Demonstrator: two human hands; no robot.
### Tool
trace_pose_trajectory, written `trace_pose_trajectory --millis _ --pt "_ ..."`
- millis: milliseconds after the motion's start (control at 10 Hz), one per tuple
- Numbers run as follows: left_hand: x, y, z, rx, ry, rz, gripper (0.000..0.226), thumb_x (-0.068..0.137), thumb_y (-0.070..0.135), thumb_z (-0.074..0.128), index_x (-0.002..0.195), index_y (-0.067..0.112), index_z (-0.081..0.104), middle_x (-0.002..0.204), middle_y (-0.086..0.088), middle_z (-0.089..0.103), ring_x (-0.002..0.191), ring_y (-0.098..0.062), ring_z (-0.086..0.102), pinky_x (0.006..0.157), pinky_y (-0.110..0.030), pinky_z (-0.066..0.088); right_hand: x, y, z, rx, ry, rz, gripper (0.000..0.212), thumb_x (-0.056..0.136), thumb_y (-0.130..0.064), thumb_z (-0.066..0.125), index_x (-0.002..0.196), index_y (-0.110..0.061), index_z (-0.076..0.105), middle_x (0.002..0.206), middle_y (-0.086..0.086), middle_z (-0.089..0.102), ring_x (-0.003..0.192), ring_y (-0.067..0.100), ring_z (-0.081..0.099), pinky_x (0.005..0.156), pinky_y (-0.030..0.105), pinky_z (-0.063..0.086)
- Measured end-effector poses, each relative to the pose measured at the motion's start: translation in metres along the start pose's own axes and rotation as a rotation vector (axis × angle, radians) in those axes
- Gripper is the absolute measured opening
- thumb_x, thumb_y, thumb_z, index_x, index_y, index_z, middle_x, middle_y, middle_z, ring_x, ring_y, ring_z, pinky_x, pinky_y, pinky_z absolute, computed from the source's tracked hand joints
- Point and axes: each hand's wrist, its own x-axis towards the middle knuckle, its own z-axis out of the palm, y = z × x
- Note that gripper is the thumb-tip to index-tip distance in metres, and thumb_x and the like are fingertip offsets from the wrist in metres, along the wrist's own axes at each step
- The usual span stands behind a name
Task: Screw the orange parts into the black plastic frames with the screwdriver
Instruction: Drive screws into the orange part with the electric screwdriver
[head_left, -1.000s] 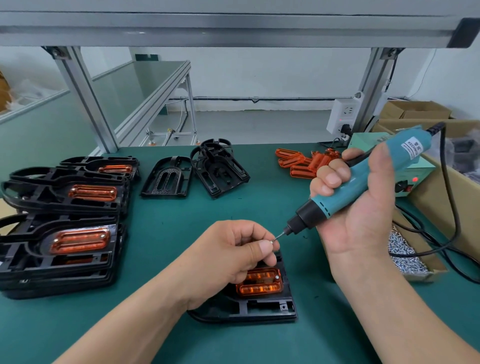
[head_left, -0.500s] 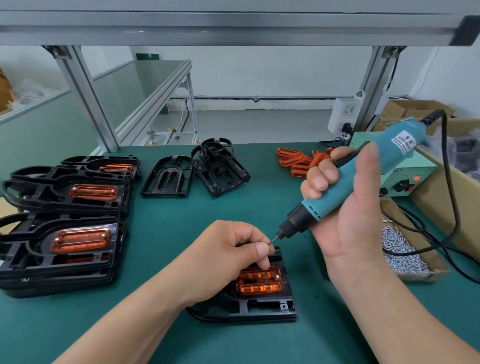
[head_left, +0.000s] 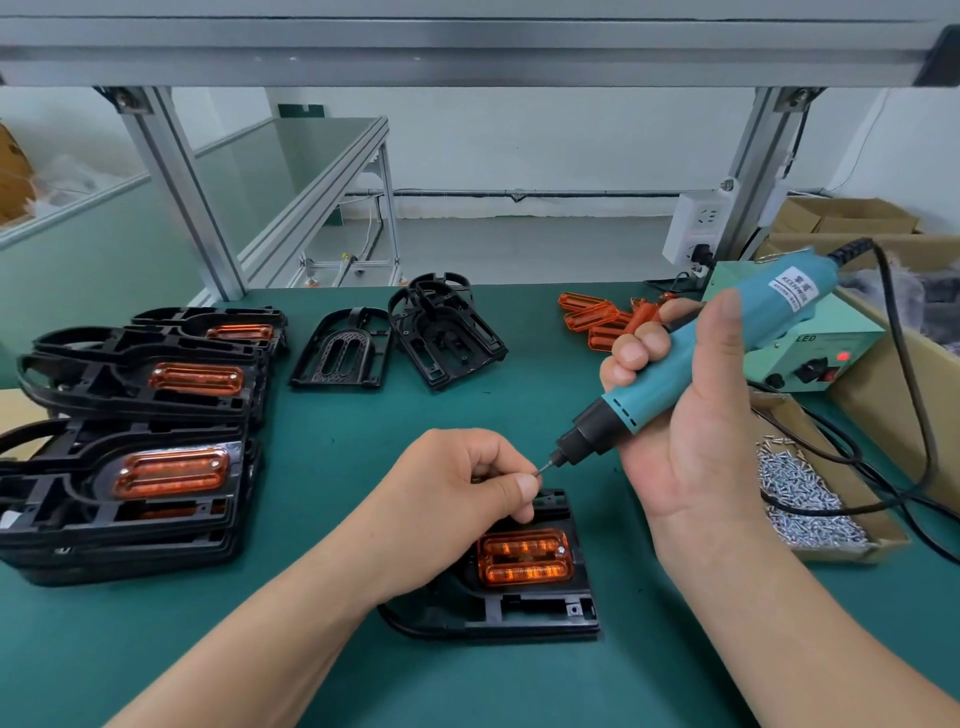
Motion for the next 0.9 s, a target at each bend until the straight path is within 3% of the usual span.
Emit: trace_pose_trajectory --millis 300,400,600,800,900 --pt "-0.001 0.001 0.007 0.070 0.098 -0.012 0.012 0.095 0.031 0.072 0.086 0.039 0.075 0.084 0.014 0.077 0.071 -0.010 0.067 0.063 -0.018 0.051 0.000 0.004 -0.003 0.012 0.065 -0.006 0.033 0.105 -0.048 0.061 0.100 -0.016 0.056 0.077 -0.001 0.051 0.069 0.014 0.054 0.066 0.025 0.050" --pt "-0.001 0.003 0.006 0.014 0.088 0.003 0.011 0.094 0.026 0.074 0.086 0.034 0.077 0.078 0.015 0.076 0.061 0.006 0.059 0.058 -0.006 0.042 0.001 0.004 -0.004 0.020 0.085 -0.005 0.034 0.104 -0.049 0.062 0.099 -0.016 0.058 0.077 -0.001 0.051 0.069 0.014 0.054 0.066 0.025 0.050" --pt "0.000 0.001 0.006 -0.021 0.067 0.012 0.005 0.091 0.026 0.078 0.088 0.030 0.078 0.069 0.020 0.065 0.058 0.007 0.053 0.056 -0.007 0.040 0.003 0.004 -0.007 0.050 0.113 0.005 0.037 0.097 -0.051 0.068 0.096 -0.015 0.058 0.077 -0.001 0.050 0.068 0.014 0.054 0.064 0.025 0.050" --pt "0.000 -0.002 0.003 -0.022 0.067 0.026 0.009 0.089 0.029 0.081 0.097 0.034 0.079 0.087 0.012 0.074 0.070 0.004 0.060 0.063 -0.011 0.047 0.004 0.003 -0.009 0.051 0.097 0.004 0.038 0.095 -0.051 0.071 0.096 -0.015 0.059 0.077 -0.001 0.050 0.069 0.014 0.054 0.065 0.026 0.050" --pt "0.000 -0.002 -0.003 0.003 0.020 0.019 0.013 0.089 0.034 0.077 0.102 0.036 0.077 0.086 0.012 0.074 0.071 0.001 0.061 0.066 -0.013 0.049 0.003 0.003 -0.009 0.048 0.096 0.010 0.036 0.099 -0.050 0.069 0.096 -0.015 0.059 0.077 -0.001 0.050 0.069 0.015 0.054 0.065 0.026 0.050"
